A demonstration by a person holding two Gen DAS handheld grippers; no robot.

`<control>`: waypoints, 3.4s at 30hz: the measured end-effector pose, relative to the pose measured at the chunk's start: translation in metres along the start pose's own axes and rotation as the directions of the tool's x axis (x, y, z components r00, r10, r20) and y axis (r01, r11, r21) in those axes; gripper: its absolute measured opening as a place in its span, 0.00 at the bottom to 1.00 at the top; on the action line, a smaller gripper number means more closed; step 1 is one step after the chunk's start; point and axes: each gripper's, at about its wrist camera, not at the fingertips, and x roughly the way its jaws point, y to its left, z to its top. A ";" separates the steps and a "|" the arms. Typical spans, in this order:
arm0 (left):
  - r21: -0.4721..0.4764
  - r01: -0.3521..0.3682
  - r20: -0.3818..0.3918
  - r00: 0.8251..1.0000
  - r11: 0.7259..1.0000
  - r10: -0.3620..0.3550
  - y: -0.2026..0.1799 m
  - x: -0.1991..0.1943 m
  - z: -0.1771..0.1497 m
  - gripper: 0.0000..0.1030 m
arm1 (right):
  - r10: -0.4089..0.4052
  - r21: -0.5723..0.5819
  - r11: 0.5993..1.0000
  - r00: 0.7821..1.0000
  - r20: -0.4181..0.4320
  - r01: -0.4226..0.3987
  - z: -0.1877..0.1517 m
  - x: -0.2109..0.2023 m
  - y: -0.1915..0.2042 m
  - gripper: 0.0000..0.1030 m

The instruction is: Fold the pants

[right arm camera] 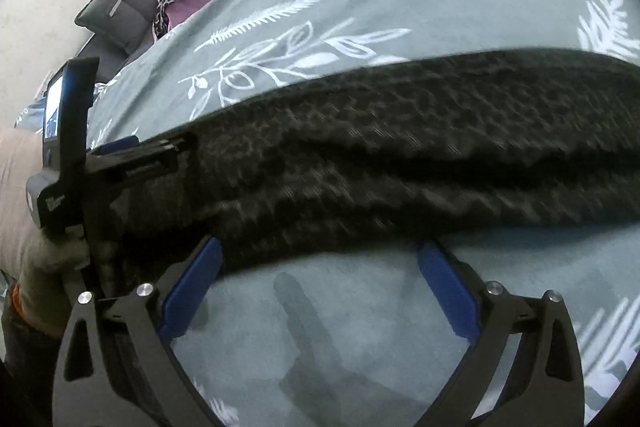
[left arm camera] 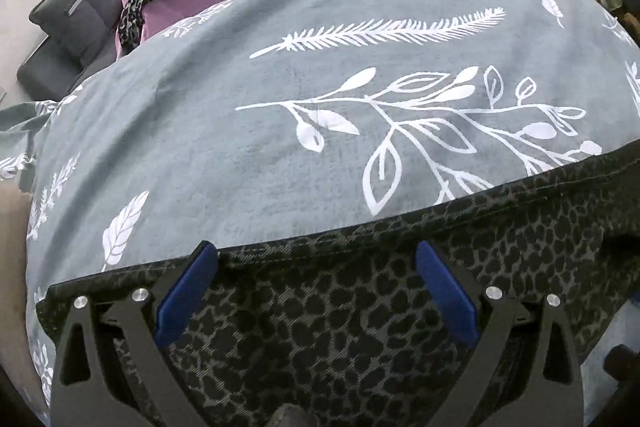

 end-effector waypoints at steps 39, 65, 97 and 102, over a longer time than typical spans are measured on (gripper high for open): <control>-0.070 0.028 -0.002 1.000 0.997 -0.028 0.020 0.005 -0.021 0.95 | -0.369 0.061 0.929 0.925 0.090 0.364 0.020 -0.049 -0.118 0.51; -0.193 0.074 0.037 0.997 0.978 -0.068 0.070 -0.071 -0.084 0.95 | -0.338 0.051 0.941 0.933 0.127 0.334 0.006 -0.092 -0.107 0.54; -0.120 -0.066 -0.079 0.995 0.991 0.057 0.010 -0.117 -0.218 0.95 | -0.450 0.275 0.880 0.867 0.213 0.388 -0.188 -0.285 -0.285 0.16; -0.138 -0.082 -0.064 0.995 0.987 0.074 -0.002 -0.113 -0.202 0.95 | -0.486 0.300 0.867 0.812 0.325 0.398 -0.178 -0.309 -0.267 0.11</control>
